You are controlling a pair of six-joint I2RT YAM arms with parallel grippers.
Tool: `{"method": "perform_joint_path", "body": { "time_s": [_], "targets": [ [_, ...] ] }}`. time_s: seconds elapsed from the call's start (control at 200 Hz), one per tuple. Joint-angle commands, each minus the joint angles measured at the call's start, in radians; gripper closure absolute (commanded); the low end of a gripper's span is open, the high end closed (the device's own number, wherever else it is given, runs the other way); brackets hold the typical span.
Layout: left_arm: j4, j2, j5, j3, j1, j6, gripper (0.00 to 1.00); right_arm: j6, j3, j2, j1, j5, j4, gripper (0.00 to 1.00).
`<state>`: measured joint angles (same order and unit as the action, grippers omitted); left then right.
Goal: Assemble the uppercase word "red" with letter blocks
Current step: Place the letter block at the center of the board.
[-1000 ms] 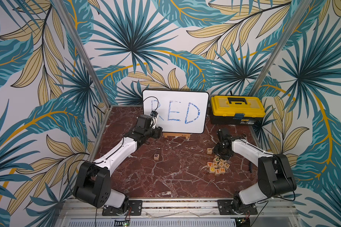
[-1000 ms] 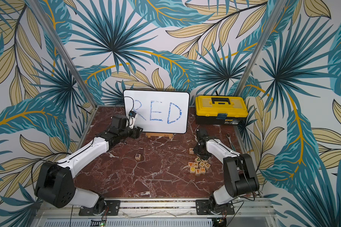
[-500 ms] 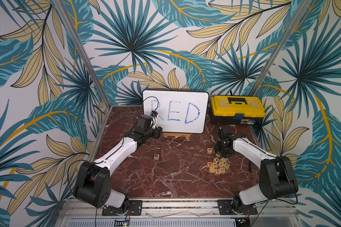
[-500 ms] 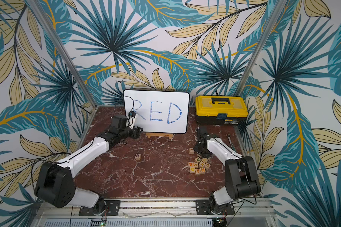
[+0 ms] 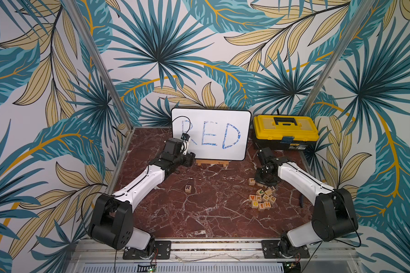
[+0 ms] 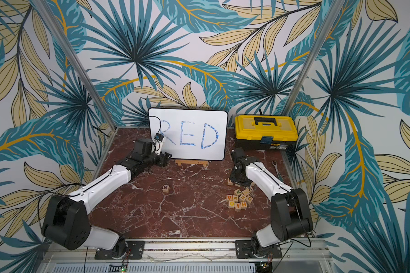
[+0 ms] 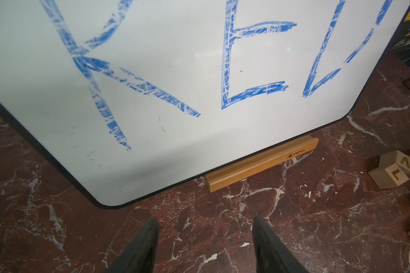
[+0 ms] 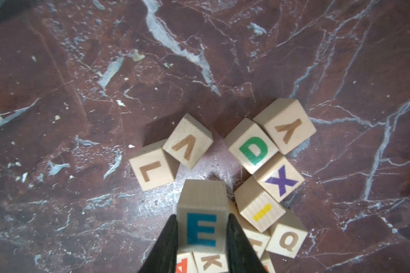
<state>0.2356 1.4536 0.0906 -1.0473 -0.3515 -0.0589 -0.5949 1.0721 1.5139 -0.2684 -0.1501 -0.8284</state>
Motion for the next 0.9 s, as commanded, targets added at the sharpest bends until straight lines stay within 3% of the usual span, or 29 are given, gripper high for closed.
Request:
{"method": "perform_joint_path", "body": {
  "time_s": [0.0, 0.891],
  "targets": [
    [-0.013, 0.0, 0.004, 0.01, 0.007, 0.004, 0.36, 0.042, 0.05, -0.003, -0.051, -0.034, -0.067, 0.68],
    [-0.031, -0.012, 0.029, 0.033, 0.033, -0.01, 0.36, 0.097, 0.351, 0.308, -0.368, 0.018, -0.068, 0.68]
  ]
}}
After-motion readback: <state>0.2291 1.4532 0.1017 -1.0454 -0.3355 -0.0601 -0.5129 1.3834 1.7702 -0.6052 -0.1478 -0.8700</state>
